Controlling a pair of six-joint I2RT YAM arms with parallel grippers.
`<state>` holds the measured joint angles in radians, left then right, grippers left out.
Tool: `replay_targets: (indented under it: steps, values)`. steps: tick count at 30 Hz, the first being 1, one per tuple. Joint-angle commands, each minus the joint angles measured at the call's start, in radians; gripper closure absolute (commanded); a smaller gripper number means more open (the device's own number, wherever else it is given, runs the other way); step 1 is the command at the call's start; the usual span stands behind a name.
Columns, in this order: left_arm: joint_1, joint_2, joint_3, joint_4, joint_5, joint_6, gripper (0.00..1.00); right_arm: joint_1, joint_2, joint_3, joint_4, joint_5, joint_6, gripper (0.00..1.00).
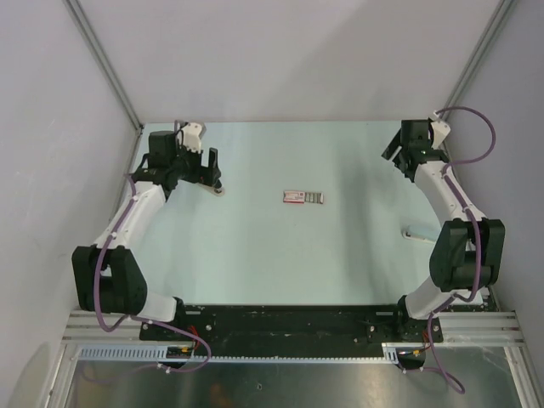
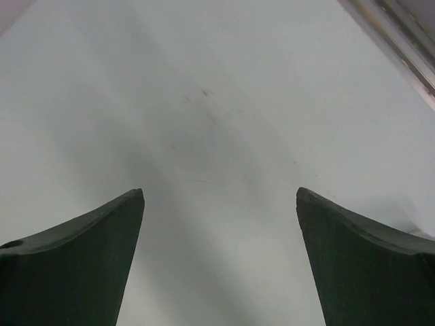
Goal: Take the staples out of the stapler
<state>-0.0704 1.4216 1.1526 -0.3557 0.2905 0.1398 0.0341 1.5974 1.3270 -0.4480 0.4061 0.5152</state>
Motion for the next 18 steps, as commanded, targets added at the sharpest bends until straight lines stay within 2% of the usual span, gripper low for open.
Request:
replay_targets:
  steps: [1, 8, 18]
  values:
    - [-0.007, 0.013, 0.036, -0.006, 0.002, 0.009, 0.01, -0.023, 0.036, 0.041, -0.147, 0.107, 0.105, 0.01]
    - [-0.006, 0.027, 0.030, -0.006, 0.013, 0.014, 0.00, -0.107, 0.104, 0.022, -0.529, 0.139, 0.369, 0.01]
    - [-0.006, 0.012, 0.007, -0.007, 0.057, 0.017, 0.01, -0.106, 0.019, -0.137, -0.552, 0.086, 0.431, 0.01]
